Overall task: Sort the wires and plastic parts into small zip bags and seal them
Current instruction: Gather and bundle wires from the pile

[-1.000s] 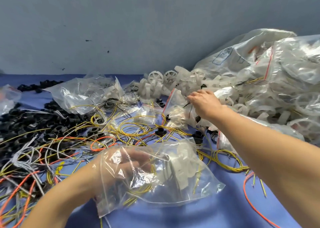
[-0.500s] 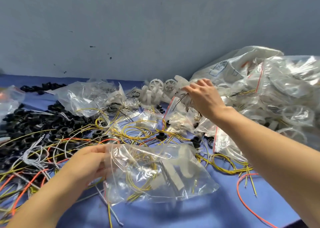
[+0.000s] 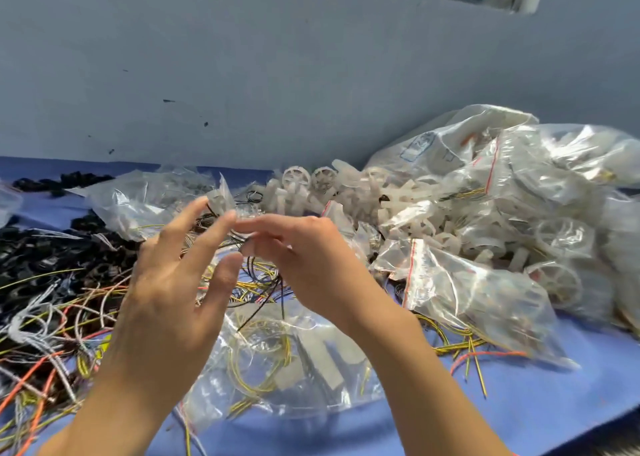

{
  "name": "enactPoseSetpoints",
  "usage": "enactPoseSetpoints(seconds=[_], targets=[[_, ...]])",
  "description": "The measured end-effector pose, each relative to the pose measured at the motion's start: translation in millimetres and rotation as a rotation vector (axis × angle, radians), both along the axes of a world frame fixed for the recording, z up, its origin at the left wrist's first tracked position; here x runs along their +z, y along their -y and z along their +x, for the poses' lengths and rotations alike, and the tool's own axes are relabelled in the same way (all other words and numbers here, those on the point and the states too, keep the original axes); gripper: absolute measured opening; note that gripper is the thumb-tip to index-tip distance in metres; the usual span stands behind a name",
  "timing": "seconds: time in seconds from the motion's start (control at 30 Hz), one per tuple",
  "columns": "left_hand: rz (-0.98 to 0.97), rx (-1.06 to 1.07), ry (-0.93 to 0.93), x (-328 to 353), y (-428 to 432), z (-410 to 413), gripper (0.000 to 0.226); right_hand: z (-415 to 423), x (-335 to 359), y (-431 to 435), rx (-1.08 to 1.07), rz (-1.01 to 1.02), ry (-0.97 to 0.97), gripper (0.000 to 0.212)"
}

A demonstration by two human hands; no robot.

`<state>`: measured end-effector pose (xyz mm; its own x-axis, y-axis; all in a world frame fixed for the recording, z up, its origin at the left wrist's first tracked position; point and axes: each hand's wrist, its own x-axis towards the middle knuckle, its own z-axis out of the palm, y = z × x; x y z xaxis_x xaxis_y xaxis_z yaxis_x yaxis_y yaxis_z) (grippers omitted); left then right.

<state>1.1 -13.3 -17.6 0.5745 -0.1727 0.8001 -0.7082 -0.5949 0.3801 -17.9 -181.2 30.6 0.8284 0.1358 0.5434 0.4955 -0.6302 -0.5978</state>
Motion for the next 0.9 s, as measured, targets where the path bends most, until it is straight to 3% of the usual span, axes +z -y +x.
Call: enactPoseSetpoints(seconds=[0.23,0.5,0.73,0.9], targets=[[0.2,0.044,0.045,1.9,0.3,11.0,0.038,8.2,-8.6,14.3,0.082,0.119,-0.072,0.018],[0.194,0.13,-0.004,-0.5,4.8,5.1,0.025,10.3,-25.3,28.6,0.128,0.276,-0.244,0.019],[0.008,0.19,-0.081,0.9,2.9,3.7,0.029,2.2,-23.8,26.9,0.051,0.243,-0.212,0.02],[-0.354,0.076,-0.218,2.6,6.6,2.1,0.025,0.2,-20.5,15.7,0.117,0.289,-0.208,0.023]])
